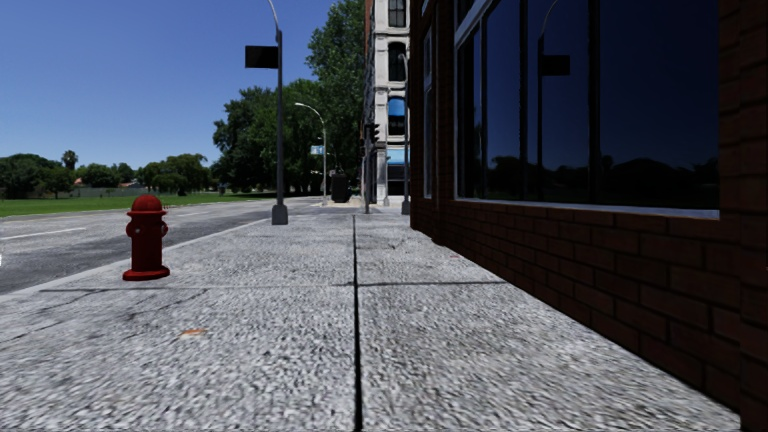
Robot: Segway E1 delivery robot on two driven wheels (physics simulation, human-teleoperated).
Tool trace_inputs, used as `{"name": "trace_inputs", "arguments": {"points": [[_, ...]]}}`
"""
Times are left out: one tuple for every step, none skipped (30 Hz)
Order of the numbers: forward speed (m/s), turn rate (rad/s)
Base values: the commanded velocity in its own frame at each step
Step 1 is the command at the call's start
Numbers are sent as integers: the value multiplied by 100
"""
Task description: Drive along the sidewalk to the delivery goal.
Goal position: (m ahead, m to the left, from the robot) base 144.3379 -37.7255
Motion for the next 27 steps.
{"name": "trace_inputs", "arguments": {"points": [[200, 1], [200, 1], [200, 0], [200, 0], [200, 0], [200, 0], [200, 0], [200, 0], [200, 0], [200, 0], [200, 0], [200, 0], [200, 0], [200, 0], [200, 0], [200, 0], [200, 0], [200, 0], [200, 0], [200, 0], [200, 0], [200, 0], [200, 0], [200, 0], [200, 0], [200, 0], [200, 0]]}}
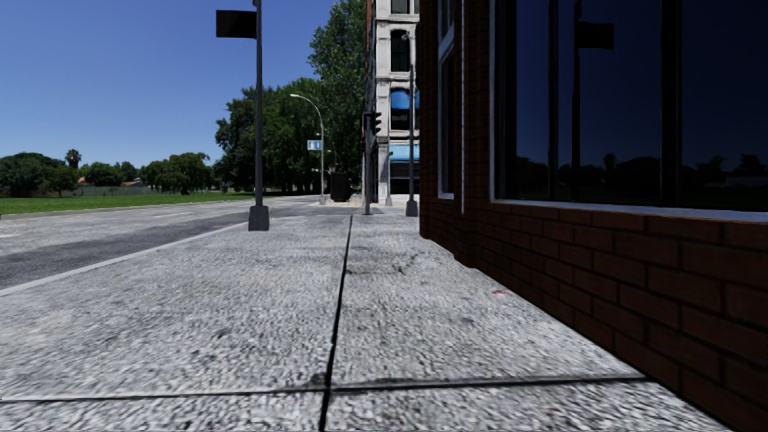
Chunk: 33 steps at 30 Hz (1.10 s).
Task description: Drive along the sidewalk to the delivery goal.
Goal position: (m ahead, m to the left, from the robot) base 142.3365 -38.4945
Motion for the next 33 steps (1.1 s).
{"name": "trace_inputs", "arguments": {"points": [[200, 0], [200, 0], [200, 0], [200, 13], [200, 29], [200, 44], [200, 44], [200, 48], [200, 0], [200, 0], [200, 0], [200, 0], [200, 0], [200, 0], [200, 0], [200, 0], [200, 0], [200, 0], [200, 0], [200, 5], [200, 19], [200, 36], [200, 36], [200, 48], [200, 55], [200, 58], [200, 55], [200, 10], [200, 10], [200, 0], [200, 0], [200, 0], [200, 0]]}}
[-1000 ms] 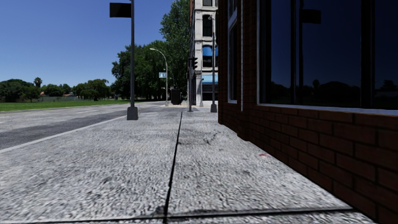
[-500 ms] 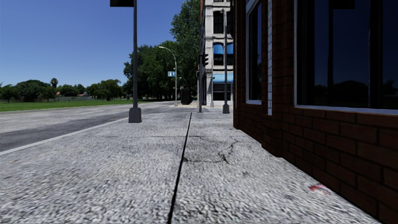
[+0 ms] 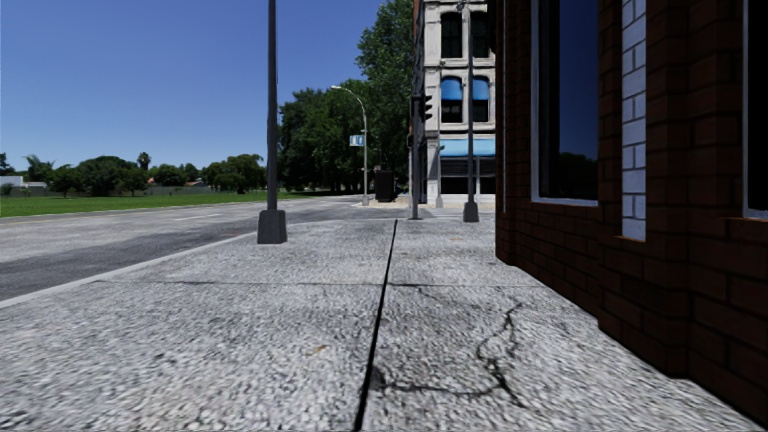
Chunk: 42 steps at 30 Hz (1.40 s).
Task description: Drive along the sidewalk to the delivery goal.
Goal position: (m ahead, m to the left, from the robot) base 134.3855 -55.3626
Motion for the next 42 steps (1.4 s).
{"name": "trace_inputs", "arguments": {"points": [[200, 0], [200, 0], [200, 0], [200, 0], [200, 0], [200, 0], [200, 0], [200, 0], [200, 0], [200, 0], [200, 0], [200, 0], [200, 0], [200, 0], [200, 0], [200, 0], [200, 0], [200, 0], [200, 0], [200, 0], [200, 0], [200, 0], [200, 0], [200, 0], [200, 0], [200, 0], [200, 0], [200, 0], [200, 0], [200, 0], [200, 0], [200, 0], [200, 0], [200, 0], [200, 0], [200, 0], [200, 0], [200, 0], [200, 0], [200, 0], [200, 0], [200, 0]]}}
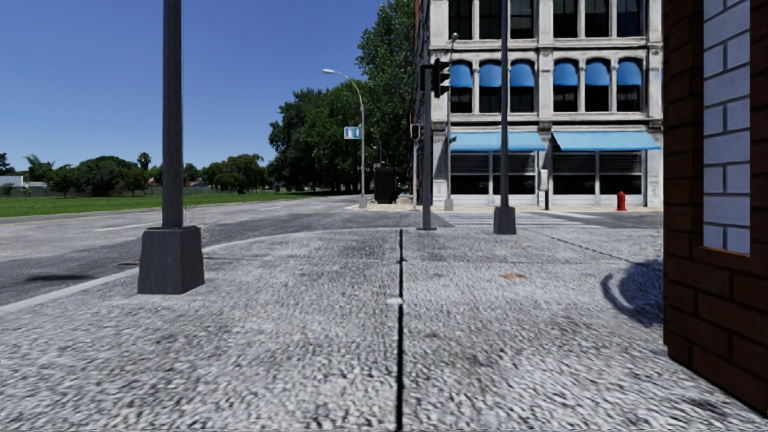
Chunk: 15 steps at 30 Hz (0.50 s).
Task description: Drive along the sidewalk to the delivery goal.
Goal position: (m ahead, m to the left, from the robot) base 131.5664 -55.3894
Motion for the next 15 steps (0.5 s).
{"name": "trace_inputs", "arguments": {"points": [[200, 0], [200, 0], [200, 0], [200, 0], [200, 0], [200, 0], [200, 0], [200, -7], [200, -7], [200, -23], [200, -35], [200, -43], [200, -43], [200, -46], [200, -47]]}}
